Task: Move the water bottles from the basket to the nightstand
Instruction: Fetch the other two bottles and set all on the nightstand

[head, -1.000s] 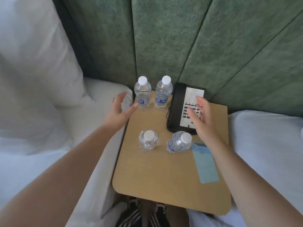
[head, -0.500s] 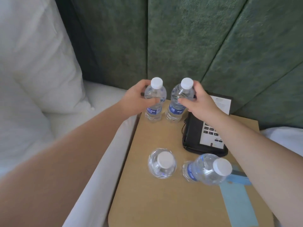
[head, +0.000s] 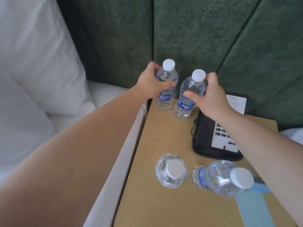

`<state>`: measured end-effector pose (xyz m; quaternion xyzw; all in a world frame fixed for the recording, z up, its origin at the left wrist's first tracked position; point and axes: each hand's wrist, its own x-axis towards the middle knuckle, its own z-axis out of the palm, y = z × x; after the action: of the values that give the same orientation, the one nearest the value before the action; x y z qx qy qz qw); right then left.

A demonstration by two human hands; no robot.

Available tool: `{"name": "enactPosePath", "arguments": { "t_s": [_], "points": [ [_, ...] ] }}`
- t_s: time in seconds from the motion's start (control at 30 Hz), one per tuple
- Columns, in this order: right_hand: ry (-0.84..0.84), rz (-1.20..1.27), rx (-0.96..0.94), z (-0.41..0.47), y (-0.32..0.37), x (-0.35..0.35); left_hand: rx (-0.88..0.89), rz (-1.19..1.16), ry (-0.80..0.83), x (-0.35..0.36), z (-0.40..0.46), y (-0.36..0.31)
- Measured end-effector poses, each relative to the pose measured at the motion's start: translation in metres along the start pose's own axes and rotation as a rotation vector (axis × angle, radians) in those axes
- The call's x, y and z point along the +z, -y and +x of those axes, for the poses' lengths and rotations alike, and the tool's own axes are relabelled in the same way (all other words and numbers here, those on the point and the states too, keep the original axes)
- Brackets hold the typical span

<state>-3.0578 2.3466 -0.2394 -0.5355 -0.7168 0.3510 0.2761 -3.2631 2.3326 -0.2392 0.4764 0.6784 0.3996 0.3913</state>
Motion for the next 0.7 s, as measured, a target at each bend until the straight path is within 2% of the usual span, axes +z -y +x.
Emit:
{"name": "enactPosePath", "arguments": {
  "t_s": [0.2, 0.4, 0.7],
  "points": [
    [-0.084, -0.019, 0.061, 0.027, 0.009, -0.001, -0.009, 0.013, 0.0, 0.003, 0.019, -0.001],
    [-0.135, -0.09, 0.042, 0.029, 0.016, 0.012, -0.007, 0.001, 0.001, 0.003, 0.022, 0.003],
    [-0.078, -0.145, 0.059, 0.023, 0.02, 0.009, 0.078, 0.117, -0.048, 0.008, 0.007, 0.004]
  ]
}}
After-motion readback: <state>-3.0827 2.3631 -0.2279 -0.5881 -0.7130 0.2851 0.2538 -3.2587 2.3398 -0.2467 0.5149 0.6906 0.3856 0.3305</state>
